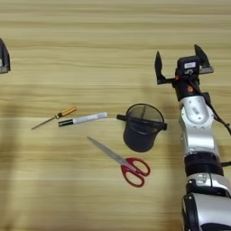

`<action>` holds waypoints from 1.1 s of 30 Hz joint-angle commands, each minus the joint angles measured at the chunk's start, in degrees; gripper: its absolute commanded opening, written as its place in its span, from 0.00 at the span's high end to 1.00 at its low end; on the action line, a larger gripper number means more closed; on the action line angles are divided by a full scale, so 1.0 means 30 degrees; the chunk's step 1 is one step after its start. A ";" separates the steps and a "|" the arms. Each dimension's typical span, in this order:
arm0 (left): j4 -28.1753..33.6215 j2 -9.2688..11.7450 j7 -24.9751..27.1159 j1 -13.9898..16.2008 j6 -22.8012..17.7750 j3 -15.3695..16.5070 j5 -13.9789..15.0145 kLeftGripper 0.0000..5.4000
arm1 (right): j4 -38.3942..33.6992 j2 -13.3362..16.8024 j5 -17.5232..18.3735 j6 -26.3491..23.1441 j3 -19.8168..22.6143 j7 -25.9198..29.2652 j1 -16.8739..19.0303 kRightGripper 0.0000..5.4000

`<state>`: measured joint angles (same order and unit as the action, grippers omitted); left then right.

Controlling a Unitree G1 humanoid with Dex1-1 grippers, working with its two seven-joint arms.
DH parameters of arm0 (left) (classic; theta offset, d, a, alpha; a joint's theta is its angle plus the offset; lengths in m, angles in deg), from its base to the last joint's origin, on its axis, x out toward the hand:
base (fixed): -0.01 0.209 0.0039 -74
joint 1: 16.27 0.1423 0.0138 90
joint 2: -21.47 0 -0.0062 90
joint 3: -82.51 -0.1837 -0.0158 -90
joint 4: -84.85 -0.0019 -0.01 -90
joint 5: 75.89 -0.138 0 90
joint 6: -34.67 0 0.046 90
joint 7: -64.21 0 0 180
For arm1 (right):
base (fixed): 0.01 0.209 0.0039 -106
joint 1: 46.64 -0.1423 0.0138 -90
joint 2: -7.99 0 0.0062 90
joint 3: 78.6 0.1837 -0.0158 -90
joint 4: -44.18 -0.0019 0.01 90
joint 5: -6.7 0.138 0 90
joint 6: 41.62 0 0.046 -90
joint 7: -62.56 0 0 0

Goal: Move the objects on the table

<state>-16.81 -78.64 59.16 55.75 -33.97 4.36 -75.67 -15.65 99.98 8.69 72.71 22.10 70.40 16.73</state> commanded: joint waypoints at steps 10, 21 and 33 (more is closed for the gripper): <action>-0.6080 0.0709 0.0890 -0.1033 0.4376 -0.0496 -0.0179 0.00 | -0.0717 0.0677 0.0262 0.0147 0.0067 0.0669 -0.0104 0.00; -0.6674 0.0812 0.3560 -0.0881 0.4724 -0.0892 0.1325 0.00 | -0.2069 0.1906 0.1370 0.0198 0.0517 0.2749 0.0552 0.00; -0.5895 0.0667 0.4667 -0.0263 0.3967 -0.0893 0.2296 0.00 | -0.9499 0.3921 0.8354 -0.2998 0.0476 1.0625 0.3967 0.00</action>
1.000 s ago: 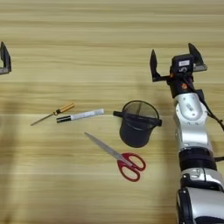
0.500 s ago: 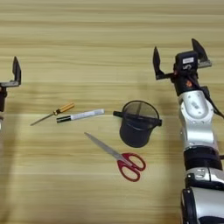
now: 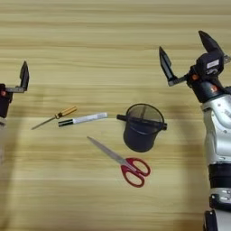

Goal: Move the objects on the table

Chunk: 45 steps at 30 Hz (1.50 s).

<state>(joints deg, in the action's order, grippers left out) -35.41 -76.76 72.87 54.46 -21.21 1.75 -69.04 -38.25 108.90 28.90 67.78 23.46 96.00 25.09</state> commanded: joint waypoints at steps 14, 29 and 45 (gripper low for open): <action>0.0783 -0.0022 0.0344 0.0112 -0.0478 0.0056 0.0467 0.00 | -0.2816 0.3482 0.2701 -0.4574 -0.0959 0.9077 0.5173 0.00; 0.0847 0.0043 0.0536 -0.0035 -0.0708 0.0098 0.0593 0.00 | 0.0093 0.4260 0.1423 -0.5449 -0.0967 1.1108 0.5539 0.00; 0.1003 0.0116 0.0666 -0.0138 -0.0966 0.0163 0.0707 0.00 | 0.1863 0.4646 0.0106 -0.5434 -0.1093 1.1790 0.6767 0.00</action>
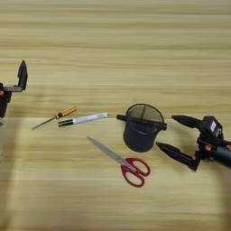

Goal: Move the objects on the table

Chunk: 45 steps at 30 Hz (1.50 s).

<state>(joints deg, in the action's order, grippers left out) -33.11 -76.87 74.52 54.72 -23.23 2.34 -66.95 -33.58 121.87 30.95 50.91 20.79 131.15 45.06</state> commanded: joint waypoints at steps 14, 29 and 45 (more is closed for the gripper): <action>0.0146 0.0110 0.0125 -0.0326 -0.0236 -0.0067 -0.0007 0.00 | 0.1545 -0.0468 -0.1633 0.0641 -0.1130 -0.0509 -0.0968 0.00; 0.0364 0.0038 0.0280 -0.0222 -0.0228 -0.0182 0.0018 0.00 | 0.2214 -0.1096 -0.2114 0.1465 -0.1749 -0.0823 -0.1710 0.00; 0.0612 -0.0104 0.0158 -0.0056 -0.0218 -0.0388 -0.0059 0.00 | 0.2728 -0.2100 -0.2166 0.2080 -0.2238 -0.0844 -0.2262 0.00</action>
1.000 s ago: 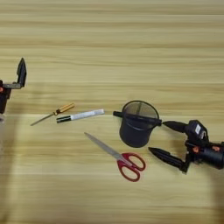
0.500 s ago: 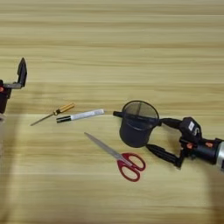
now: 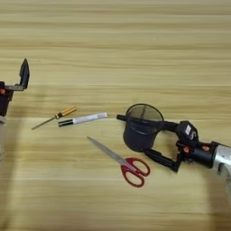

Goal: Move the objects on the table

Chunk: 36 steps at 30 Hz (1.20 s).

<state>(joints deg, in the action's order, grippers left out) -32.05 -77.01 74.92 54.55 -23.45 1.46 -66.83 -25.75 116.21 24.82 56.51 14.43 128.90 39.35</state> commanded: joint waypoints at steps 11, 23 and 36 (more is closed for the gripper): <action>0.0294 -0.0012 0.0021 0.0040 -0.0069 -0.0130 -0.0107 0.00 | 0.0900 -0.0902 -0.0257 0.0586 -0.0244 -0.0491 -0.0982 0.00; 0.0169 -0.0021 -0.0064 0.0022 0.0159 -0.0190 -0.0320 0.00 | 0.0282 -0.1457 0.0102 0.0704 -0.0151 -0.0650 -0.1319 0.00; 0.0169 -0.0048 -0.0159 0.0008 0.0240 -0.0228 -0.0377 0.00 | -0.0460 -0.1733 0.0225 0.0604 -0.0149 -0.0695 -0.1273 0.13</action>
<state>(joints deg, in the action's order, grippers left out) -31.75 -77.03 74.50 54.62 -23.06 1.11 -67.23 -25.97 111.00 25.22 58.06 14.06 126.80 36.42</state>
